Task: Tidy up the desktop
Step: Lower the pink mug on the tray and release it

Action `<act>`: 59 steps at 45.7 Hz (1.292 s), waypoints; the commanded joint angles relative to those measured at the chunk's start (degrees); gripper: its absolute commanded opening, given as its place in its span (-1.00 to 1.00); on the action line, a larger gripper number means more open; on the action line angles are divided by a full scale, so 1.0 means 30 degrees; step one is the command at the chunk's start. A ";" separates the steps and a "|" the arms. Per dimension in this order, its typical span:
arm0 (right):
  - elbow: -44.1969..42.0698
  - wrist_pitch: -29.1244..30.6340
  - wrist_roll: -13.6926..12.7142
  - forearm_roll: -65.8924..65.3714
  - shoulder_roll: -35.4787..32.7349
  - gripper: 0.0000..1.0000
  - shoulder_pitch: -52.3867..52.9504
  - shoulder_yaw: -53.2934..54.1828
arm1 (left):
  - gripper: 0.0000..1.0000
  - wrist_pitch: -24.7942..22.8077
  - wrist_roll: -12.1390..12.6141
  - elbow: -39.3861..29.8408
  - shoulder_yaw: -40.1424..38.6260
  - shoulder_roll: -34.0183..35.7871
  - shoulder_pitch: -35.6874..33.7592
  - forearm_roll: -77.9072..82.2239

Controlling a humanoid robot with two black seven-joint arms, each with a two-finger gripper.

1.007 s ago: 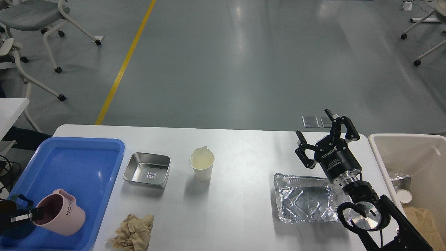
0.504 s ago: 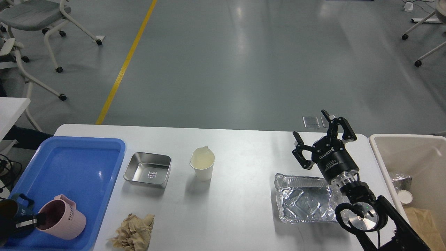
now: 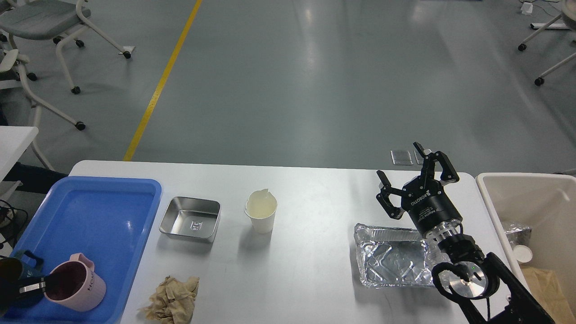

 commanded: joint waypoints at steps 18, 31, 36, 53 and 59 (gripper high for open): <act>-0.0031 -0.0029 0.0000 -0.0249 -0.0049 1.00 0.0051 -0.0094 | 0.80 -0.1005 -0.1992 -0.2366 -0.1033 0.1902 -0.0542 -0.1119; -0.0031 -0.0058 0.0000 -0.0249 -0.0079 1.00 0.0051 -0.0094 | 0.80 -0.1621 -0.2021 -0.3891 -0.3054 0.3603 -0.2446 -0.1119; -0.0031 -0.0058 0.0000 -0.0249 -0.0108 1.00 0.0051 -0.0094 | 0.80 -0.1299 -0.2021 -0.4125 -0.3992 0.3720 -0.2623 -0.1119; -0.0031 -0.0058 0.0000 -0.0249 -0.0196 1.00 0.0051 -0.0094 | 0.80 0.0166 -0.1699 -0.7610 -0.5575 0.3603 -0.2653 -0.1119; -0.0031 -0.0058 0.0000 -0.0249 -0.0459 1.00 0.0022 -0.0123 | 0.80 0.0401 -0.1670 -0.7963 -0.5575 0.3866 -0.2653 -0.1119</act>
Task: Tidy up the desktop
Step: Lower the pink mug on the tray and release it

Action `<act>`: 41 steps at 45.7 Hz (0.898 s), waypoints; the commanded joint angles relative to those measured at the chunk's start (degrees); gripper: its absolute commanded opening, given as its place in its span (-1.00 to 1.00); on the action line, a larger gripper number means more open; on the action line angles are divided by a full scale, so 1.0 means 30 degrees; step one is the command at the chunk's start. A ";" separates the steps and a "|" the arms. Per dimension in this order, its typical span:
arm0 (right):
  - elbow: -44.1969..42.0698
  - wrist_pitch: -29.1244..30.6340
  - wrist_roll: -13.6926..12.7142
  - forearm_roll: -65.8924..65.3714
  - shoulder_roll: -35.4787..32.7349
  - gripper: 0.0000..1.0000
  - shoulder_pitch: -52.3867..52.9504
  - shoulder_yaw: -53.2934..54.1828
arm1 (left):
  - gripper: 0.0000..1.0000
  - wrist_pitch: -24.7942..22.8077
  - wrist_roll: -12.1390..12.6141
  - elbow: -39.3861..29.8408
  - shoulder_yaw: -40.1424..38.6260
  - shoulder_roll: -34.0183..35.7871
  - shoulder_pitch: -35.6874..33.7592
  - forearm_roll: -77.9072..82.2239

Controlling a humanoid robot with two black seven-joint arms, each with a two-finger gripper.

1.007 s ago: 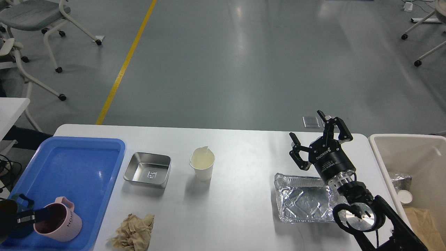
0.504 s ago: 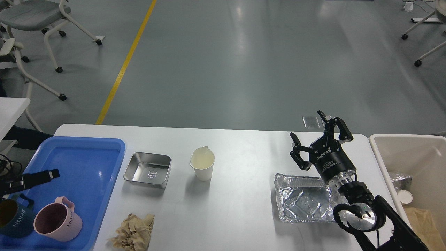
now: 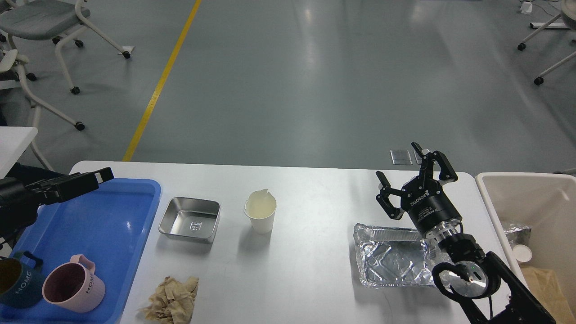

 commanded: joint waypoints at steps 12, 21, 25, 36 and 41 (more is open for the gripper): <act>0.0008 0.0001 0.0000 0.0002 -0.0346 1.00 -0.0085 -0.0024 | 0.80 0.0204 -0.0280 -0.0124 0.0189 0.2914 0.0176 -0.2749; 0.0008 0.0030 0.0000 0.0002 -0.0346 1.00 -0.0055 0.0006 | 0.80 0.0204 -0.0338 0.0667 0.0306 0.3062 0.0235 -0.4276; 0.0008 0.0030 0.0000 0.0002 -0.0346 1.00 -0.0026 0.0005 | 0.80 0.0204 -0.0309 0.0667 0.0365 0.2653 0.0235 -0.4276; 0.0038 0.0030 0.0000 0.0002 -0.0551 1.00 -0.0055 0.0006 | 0.80 0.0409 -0.0104 0.0872 0.0248 0.0895 0.0235 -0.4159; 0.0038 0.0030 0.0000 0.0002 -0.0551 1.00 -0.0114 0.0006 | 0.80 0.0409 0.0071 0.0902 0.0394 0.0134 0.0089 -0.4013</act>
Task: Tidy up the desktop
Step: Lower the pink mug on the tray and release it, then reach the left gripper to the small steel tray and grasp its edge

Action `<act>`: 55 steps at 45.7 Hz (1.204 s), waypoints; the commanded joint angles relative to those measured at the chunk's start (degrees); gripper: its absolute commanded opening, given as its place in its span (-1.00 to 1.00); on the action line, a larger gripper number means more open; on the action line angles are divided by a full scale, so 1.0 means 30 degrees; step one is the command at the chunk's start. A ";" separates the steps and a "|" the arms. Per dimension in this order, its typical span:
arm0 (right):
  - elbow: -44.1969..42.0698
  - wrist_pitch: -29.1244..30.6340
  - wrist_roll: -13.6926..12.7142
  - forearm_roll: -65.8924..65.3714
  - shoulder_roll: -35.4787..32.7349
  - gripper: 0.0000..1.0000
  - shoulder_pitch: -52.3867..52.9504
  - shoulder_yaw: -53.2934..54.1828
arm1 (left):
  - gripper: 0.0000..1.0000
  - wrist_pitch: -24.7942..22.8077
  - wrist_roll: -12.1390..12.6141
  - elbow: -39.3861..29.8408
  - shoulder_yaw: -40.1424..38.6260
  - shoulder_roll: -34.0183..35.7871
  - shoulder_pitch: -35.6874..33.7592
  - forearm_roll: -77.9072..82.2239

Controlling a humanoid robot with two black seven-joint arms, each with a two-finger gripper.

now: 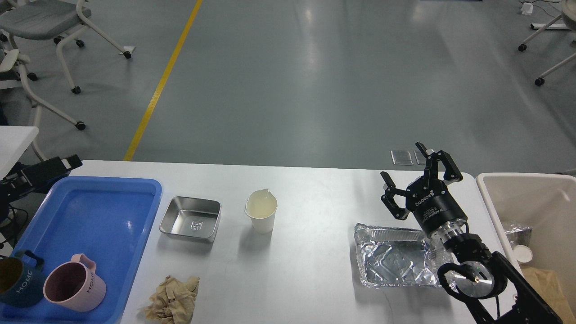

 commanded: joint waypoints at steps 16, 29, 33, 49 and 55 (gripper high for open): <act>0.0000 0.0000 0.0000 -0.0003 0.0143 1.00 0.0007 -0.0020 | 0.80 -0.0448 0.1257 0.2977 0.0129 -0.5467 -0.0616 0.1390; 0.0000 0.0000 0.0000 -0.0032 0.0054 1.00 -0.0052 0.0009 | 0.80 -0.1416 0.2341 0.4354 0.0889 -0.7696 -0.0821 0.2388; 0.0000 0.0029 0.0000 -0.0003 0.0054 1.00 -0.0052 0.0009 | 0.80 -0.1445 0.2341 0.4793 0.1855 -0.7725 -0.1231 0.2388; 0.0000 0.0000 0.0000 -0.0003 0.0172 1.00 -0.0052 -0.0020 | 0.68 -0.1416 0.2136 0.6814 0.3615 -0.8778 -0.2199 0.2505; 0.0000 0.0000 0.0000 -0.0003 0.0054 1.00 -0.0081 -0.0020 | 0.61 -0.1503 0.2078 0.8103 0.3937 -0.9804 -0.2549 0.4289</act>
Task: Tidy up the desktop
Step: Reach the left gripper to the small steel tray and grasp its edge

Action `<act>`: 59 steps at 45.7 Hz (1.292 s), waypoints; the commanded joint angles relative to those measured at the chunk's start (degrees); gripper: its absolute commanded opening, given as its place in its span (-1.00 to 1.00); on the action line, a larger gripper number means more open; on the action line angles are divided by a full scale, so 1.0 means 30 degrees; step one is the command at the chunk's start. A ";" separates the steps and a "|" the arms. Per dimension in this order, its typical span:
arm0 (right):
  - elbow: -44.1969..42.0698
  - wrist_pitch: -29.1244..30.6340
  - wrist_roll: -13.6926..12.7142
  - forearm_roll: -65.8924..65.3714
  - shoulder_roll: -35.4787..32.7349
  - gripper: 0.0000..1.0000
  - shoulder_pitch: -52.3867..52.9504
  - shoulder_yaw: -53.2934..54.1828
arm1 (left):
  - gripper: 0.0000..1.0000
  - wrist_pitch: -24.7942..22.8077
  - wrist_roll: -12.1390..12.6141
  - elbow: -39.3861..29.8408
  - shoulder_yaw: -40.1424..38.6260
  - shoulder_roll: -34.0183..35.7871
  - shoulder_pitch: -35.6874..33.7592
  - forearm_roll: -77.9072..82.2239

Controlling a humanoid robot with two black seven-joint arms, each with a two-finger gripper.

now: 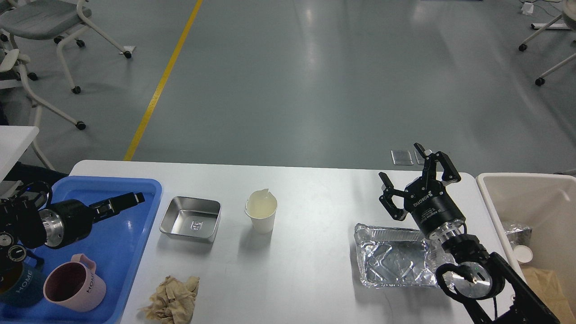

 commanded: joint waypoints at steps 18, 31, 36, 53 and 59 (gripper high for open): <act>-0.0003 0.0055 0.0000 -0.0018 -0.0161 1.00 -0.0052 -0.0005 | 0.61 -0.0609 -0.0433 0.4796 0.1357 -0.3346 -0.0818 0.1913; -0.0003 0.0055 0.0000 0.0011 -0.0307 1.00 -0.0140 -0.0005 | 0.62 -0.0639 -0.0433 0.6175 0.1386 -0.5163 -0.1081 0.1942; 0.0055 0.0085 0.0000 -0.0018 -0.0337 1.00 -0.0140 -0.0005 | 0.62 -0.0639 -0.0404 0.6702 0.1882 -0.5719 -0.1228 0.1942; 0.0114 0.0085 0.0000 -0.0018 -0.0366 1.00 -0.0169 -0.0005 | 0.62 -0.0639 -0.0462 0.8314 0.2909 -0.7419 -0.1609 0.1972; 0.0114 0.0084 0.0000 -0.0018 -0.0337 1.00 -0.0140 0.0024 | 0.52 -0.0639 -0.0608 0.8841 0.2939 -0.8005 -0.1609 0.1972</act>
